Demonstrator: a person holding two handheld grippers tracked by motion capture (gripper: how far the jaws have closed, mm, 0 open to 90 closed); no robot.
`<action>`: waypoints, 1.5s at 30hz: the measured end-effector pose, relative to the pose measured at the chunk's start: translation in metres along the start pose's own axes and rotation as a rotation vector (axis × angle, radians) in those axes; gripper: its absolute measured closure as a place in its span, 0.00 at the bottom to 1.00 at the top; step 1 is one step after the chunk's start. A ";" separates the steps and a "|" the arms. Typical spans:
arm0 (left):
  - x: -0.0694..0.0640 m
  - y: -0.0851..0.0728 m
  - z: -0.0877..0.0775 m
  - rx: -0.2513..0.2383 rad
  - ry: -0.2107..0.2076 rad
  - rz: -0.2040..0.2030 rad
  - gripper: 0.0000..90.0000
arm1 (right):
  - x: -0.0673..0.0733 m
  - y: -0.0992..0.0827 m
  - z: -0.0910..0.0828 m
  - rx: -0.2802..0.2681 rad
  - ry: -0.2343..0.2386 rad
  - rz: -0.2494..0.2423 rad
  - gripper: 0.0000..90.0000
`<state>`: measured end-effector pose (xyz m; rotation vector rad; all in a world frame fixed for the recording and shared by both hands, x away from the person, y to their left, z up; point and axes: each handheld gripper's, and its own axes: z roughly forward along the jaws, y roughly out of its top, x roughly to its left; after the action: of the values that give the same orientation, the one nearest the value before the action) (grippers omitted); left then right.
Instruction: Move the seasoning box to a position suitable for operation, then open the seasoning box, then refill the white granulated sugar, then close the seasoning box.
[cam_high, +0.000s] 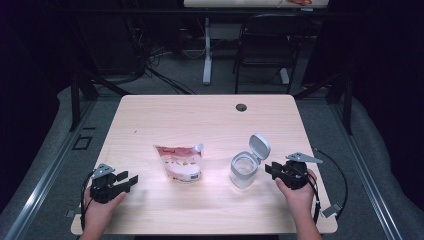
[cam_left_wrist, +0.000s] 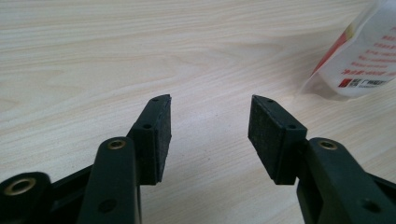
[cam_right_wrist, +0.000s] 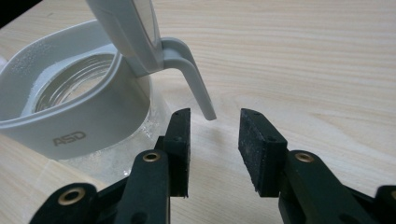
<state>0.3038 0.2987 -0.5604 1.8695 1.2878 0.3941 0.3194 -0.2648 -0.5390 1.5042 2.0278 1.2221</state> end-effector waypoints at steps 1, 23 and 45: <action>0.001 0.000 -0.001 0.008 -0.013 -0.007 0.53 | 0.001 0.001 -0.001 0.001 -0.015 -0.012 0.71; -0.006 0.005 -0.023 -0.052 0.003 -0.008 0.60 | 0.033 0.005 -0.032 -0.056 -0.042 -0.138 0.68; -0.036 0.049 -0.042 -0.056 -0.064 0.090 0.59 | 0.082 0.034 -0.048 -0.026 0.109 -0.298 0.60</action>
<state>0.2916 0.2783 -0.4906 1.8827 1.1415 0.4102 0.2753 -0.2099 -0.4675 1.0935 2.1994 1.2239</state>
